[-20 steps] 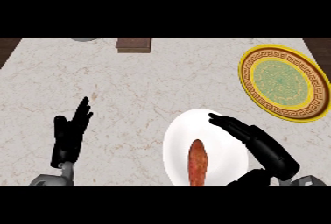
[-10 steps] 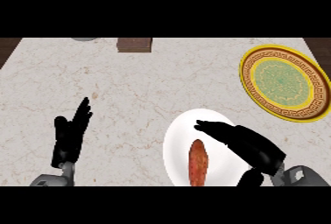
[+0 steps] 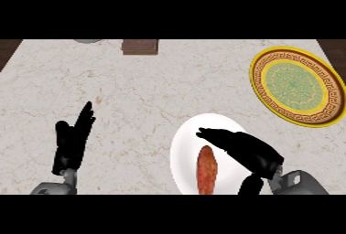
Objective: Pick the sweet potato from the plate and place it in the plate
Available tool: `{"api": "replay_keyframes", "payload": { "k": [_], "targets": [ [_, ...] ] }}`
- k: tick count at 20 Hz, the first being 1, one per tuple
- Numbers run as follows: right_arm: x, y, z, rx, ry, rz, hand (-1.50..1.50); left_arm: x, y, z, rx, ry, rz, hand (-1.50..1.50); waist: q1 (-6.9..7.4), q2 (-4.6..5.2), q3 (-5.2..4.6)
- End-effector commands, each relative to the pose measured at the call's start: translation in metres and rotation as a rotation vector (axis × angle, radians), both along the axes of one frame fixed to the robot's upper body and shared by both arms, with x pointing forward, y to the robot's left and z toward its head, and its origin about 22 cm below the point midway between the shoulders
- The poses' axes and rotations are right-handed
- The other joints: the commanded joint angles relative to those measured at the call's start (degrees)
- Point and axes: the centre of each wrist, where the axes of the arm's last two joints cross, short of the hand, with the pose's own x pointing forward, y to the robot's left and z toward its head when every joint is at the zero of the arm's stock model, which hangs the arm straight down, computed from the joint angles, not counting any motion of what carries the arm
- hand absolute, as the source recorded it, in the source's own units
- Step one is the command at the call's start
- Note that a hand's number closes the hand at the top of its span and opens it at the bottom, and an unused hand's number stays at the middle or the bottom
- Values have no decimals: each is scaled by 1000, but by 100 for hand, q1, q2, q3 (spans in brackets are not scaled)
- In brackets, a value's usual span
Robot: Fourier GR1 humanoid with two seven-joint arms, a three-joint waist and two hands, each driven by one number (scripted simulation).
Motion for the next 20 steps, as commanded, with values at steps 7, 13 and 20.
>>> {"api": "replay_keyframes", "payload": {
  "k": [7, 13, 20],
  "targets": [
    [3, 4, -23, -18, 36, 19, -150, -6, -8, 17, -23, 7, 10, 0, 0, -2, 1],
    [7, 14, -24, -31, 40, 16, -150, -9, 8, 14, -3, 16, -9, 0, 4, -2, 0],
    [-2, 43, -42, -74, -11, 78, 150, -11, 15, -2, -13, -7, 9, 0, 8, 0, 0]
  ]
}}
